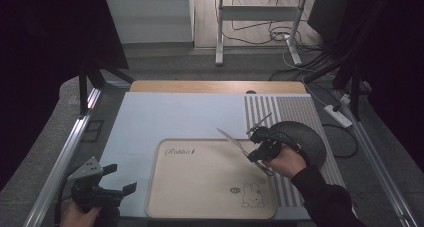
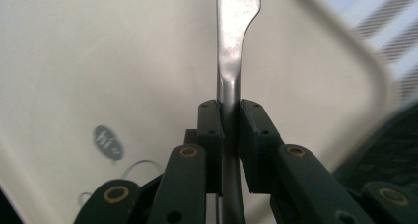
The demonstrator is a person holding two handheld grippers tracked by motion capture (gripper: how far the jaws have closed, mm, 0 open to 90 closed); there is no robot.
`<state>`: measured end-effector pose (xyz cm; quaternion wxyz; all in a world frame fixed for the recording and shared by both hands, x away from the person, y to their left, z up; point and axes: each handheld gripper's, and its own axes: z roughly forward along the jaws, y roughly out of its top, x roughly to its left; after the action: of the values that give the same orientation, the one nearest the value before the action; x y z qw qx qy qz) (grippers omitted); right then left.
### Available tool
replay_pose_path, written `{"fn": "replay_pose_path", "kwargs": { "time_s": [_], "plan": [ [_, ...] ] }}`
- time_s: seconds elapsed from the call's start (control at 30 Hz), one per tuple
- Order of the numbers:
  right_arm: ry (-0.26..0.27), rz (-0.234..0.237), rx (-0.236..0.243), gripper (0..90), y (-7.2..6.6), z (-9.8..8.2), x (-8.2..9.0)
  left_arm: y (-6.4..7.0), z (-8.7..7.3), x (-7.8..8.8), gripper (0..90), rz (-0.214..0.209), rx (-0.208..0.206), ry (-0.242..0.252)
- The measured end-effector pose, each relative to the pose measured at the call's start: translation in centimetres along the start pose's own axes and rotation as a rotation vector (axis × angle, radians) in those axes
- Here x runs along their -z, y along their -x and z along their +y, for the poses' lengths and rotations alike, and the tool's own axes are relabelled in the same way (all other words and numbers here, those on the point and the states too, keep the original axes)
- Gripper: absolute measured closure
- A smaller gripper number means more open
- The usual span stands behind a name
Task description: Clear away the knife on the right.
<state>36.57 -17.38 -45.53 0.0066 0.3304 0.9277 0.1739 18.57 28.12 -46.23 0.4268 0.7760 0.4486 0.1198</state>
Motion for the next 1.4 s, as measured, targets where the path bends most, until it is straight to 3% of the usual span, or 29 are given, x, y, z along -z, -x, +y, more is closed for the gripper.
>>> {"fn": "replay_pose_path", "kwargs": {
  "time_s": [0.27, 0.47, 0.53, 0.6, 0.67, 0.7, 0.83, 0.93, 1.1, 1.2, 1.3, 1.4],
  "plan": [
    [-0.051, 0.008, 0.006, 79.9, -2.7, -0.9, -2.0, 0.0, 0.0, 0.0, 1.9, -0.002, 0.000, 0.002],
    [-0.119, 0.006, 0.017, 79.3, -4.2, -2.2, -3.7, 0.0, 0.0, 0.0, 1.9, -0.002, -0.006, 0.000],
    [-0.112, 0.005, 0.026, 78.2, -4.4, -2.3, -3.7, 0.0, 0.0, 0.0, 1.9, -0.001, -0.006, -0.001],
    [-0.087, 0.043, 0.027, 63.4, -4.2, -2.1, -3.2, 0.0, 0.0, 0.0, 1.9, -0.001, -0.006, -0.001],
    [-0.042, 0.056, 0.031, 62.4, -3.8, -1.6, -2.4, 0.0, 0.0, -0.1, 1.9, 0.000, -0.006, -0.003],
    [-0.017, 0.051, 0.045, 64.0, -3.7, -1.3, -2.1, 0.0, 0.0, -0.1, 1.9, 0.001, -0.007, -0.004],
    [0.018, 0.071, 0.136, 87.6, -4.1, 0.1, -2.0, 0.0, 0.1, -0.1, 1.9, 0.000, -0.007, -0.006],
    [0.003, 0.103, 0.195, 89.6, -4.8, 1.5, -3.0, 0.0, 0.1, -0.1, 1.9, 0.000, -0.006, -0.007],
    [-0.031, 0.088, 0.286, 89.6, -5.8, 2.8, -5.7, 0.0, 0.0, 0.0, 2.0, 0.002, -0.004, -0.005],
    [-0.045, 0.087, 0.284, 89.6, -5.5, 2.7, -6.4, 0.0, 0.0, 0.0, 2.0, 0.003, -0.007, -0.006],
    [-0.049, 0.036, 0.274, 89.7, -4.9, 2.5, -6.1, 0.1, 0.0, 0.0, 2.0, 0.004, -0.009, -0.007],
    [-0.050, 0.043, 0.235, 89.7, -3.9, 1.9, -5.8, 0.1, 0.0, 0.0, 2.0, 0.003, -0.009, -0.006]
  ]
}}
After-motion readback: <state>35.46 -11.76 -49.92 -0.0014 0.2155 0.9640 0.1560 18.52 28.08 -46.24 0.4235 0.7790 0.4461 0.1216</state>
